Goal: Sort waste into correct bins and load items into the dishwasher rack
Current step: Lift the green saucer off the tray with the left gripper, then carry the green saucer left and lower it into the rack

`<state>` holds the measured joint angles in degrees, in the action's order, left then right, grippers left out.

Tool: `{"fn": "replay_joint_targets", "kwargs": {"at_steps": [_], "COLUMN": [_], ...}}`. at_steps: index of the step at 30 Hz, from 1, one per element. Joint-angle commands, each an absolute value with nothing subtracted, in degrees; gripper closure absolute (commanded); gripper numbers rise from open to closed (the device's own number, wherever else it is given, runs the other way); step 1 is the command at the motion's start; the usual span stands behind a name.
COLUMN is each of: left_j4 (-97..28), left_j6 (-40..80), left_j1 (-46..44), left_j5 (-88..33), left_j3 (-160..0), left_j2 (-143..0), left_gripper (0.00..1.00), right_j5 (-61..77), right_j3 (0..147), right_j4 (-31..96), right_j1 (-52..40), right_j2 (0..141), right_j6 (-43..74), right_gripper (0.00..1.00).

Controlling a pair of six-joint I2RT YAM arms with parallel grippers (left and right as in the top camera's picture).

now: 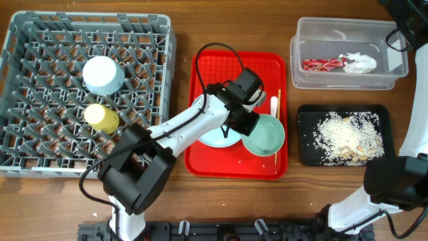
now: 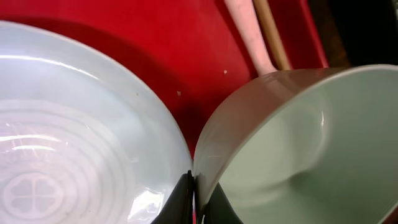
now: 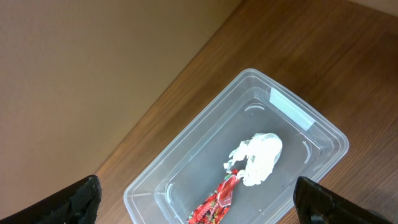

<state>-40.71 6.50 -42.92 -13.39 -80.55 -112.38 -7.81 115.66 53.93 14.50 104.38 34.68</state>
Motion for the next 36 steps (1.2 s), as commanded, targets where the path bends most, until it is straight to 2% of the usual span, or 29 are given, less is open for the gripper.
{"fn": "replay_joint_targets", "kwargs": {"at_steps": [1,9,16,27,36], "left_j4": [-40.4,-38.0,-33.6,-21.3,-16.3], "left_j6": [6.9,13.0,15.6,5.6,-5.0], "left_j1": [-42.9,-42.2,-38.2,-29.7,-17.0], "left_j5": [-13.5,0.1,19.7,41.3,43.2], "left_j3": [-81.8,-81.8,-81.8,-81.8,-81.8], "left_j2": [-110.1,-107.1,-100.7,-100.3,-100.3], "left_gripper": [0.96,0.96,0.96,0.96,0.96], "right_j5": [-8.8,-8.8,-8.8,-8.8,-8.8], "right_j3": [115.8,115.8,115.8,115.8,115.8], "right_j4": [53.8,53.8,53.8,53.8,53.8], "right_j1": [14.3,14.3,14.3,14.3,14.3], "right_j2": [104.9,104.9,104.9,104.9,104.9], "right_j6": [35.1,35.1,35.1,35.1,35.1], "right_gripper": [0.0,0.0,0.0,0.0,0.0]}}
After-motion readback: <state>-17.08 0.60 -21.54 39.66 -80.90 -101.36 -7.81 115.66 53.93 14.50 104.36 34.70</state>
